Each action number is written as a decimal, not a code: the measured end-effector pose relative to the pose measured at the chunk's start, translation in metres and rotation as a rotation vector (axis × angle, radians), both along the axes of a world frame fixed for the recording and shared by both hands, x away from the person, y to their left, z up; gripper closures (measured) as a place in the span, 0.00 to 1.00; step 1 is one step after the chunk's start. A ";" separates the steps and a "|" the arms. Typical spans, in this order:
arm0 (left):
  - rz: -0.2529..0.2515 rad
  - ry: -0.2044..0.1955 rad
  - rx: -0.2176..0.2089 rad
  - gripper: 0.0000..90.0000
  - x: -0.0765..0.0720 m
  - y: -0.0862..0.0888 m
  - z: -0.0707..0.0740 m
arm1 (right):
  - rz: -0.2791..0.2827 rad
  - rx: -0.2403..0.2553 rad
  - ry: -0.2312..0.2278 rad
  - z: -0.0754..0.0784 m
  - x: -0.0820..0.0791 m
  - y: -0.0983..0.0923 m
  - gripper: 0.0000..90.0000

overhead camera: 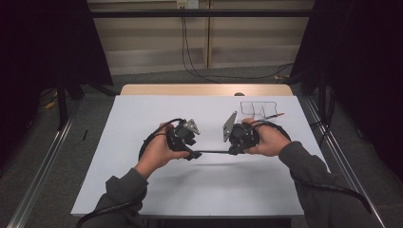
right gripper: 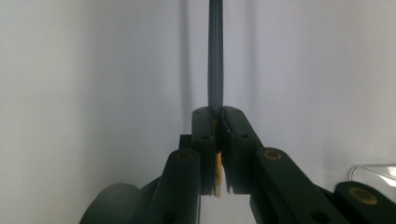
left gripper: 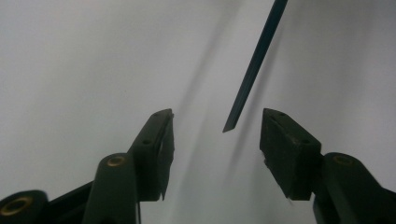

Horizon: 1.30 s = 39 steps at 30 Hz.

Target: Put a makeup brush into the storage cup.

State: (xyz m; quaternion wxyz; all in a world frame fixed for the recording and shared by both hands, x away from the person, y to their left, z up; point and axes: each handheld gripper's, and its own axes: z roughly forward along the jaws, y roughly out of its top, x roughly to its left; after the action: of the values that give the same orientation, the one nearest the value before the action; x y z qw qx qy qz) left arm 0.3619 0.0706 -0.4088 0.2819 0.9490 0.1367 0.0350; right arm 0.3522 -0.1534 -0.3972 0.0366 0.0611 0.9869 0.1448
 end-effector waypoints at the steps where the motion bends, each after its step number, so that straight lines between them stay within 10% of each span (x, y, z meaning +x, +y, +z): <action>1: -0.001 0.002 0.002 0.54 0.000 0.000 0.000 | 0.012 0.003 -0.009 0.000 0.000 0.001 0.94; 22: -0.068 0.001 0.070 0.87 -0.006 -0.011 -0.004 | 0.048 0.033 -0.026 0.007 -0.002 0.011 0.94; 39: -0.075 0.015 0.103 0.89 -0.007 -0.012 -0.010 | 0.083 0.054 -0.043 0.013 -0.003 0.014 0.94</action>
State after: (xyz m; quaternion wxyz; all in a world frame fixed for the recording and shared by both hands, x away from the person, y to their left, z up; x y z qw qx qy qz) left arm 0.3544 0.0587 -0.4193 0.2328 0.9669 0.1014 0.0242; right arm 0.3495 -0.1393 -0.3846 0.0501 0.0178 0.9833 0.1743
